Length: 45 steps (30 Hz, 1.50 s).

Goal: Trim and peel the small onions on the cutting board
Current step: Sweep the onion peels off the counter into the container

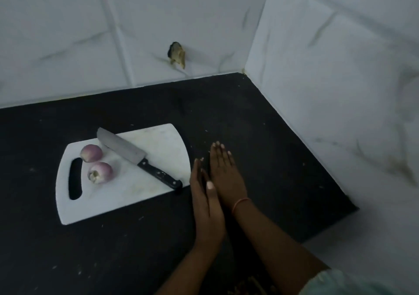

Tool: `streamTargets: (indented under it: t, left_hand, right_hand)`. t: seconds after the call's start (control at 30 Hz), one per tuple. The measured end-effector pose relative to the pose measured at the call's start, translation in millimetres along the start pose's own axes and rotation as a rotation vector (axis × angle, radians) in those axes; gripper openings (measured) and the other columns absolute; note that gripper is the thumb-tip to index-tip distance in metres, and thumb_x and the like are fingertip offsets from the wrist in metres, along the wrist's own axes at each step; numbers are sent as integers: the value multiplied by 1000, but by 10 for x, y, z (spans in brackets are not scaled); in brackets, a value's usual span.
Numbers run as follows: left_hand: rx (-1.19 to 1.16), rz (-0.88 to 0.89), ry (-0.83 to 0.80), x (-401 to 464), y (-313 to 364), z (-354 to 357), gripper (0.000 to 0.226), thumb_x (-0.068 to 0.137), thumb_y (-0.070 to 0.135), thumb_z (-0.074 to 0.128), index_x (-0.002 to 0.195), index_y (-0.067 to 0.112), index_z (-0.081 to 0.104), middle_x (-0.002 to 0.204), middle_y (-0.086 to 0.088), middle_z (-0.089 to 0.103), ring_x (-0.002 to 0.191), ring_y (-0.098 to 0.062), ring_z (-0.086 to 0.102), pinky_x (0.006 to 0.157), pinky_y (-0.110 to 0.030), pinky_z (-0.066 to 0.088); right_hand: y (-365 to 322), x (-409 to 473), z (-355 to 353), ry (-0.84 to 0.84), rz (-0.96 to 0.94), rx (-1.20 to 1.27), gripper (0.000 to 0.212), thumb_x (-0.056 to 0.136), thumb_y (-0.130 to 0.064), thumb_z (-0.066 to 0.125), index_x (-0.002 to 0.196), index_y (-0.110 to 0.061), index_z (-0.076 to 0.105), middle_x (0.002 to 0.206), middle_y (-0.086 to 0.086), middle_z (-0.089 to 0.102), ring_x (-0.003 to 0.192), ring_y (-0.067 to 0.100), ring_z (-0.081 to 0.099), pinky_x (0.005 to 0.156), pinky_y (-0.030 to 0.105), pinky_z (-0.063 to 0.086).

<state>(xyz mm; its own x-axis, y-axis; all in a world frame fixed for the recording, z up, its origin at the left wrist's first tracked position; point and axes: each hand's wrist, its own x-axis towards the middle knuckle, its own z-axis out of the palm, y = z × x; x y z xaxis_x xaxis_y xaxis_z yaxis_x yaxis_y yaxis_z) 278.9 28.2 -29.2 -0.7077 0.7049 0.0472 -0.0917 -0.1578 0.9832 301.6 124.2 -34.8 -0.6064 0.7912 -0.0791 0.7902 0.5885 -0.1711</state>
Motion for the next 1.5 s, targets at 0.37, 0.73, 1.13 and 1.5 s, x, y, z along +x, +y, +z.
streamTargets:
  t: [0.37, 0.73, 1.13, 1.5]
  left_hand:
    - [37, -18, -20, -2, 17, -3, 48, 100, 32, 36, 148, 35, 32, 154, 23, 36, 143, 4, 32, 115, -16, 30]
    - [156, 25, -5, -15, 40, 6, 42, 102, 28, 38, 144, 29, 44, 150, 14, 44, 141, 2, 36, 117, -28, 31]
    - [251, 43, -32, -24, 25, 3, 35, 107, 18, 41, 140, 25, 50, 141, 11, 52, 135, -1, 45, 114, -32, 38]
    - [319, 62, -61, -14, -14, 0, 35, 105, 13, 41, 137, 20, 53, 135, 9, 55, 127, 5, 47, 110, -24, 38]
  right_hand:
    - [19, -190, -223, -52, -225, 190, 55, 99, -32, 26, 149, -9, 32, 158, 6, 27, 144, 9, 11, 120, 24, 3]
    - [5, -576, -404, -67, -232, 24, 34, 99, -23, 45, 131, -14, 55, 130, 5, 56, 118, 17, 50, 98, 29, 45]
    - [154, -700, -461, -57, -349, -38, 39, 97, -20, 50, 135, -12, 50, 129, 7, 55, 117, 18, 51, 92, 26, 47]
    - [330, -831, -451, 11, -358, -91, 20, 93, -16, 55, 107, -8, 66, 113, 7, 60, 103, 21, 55, 80, 30, 49]
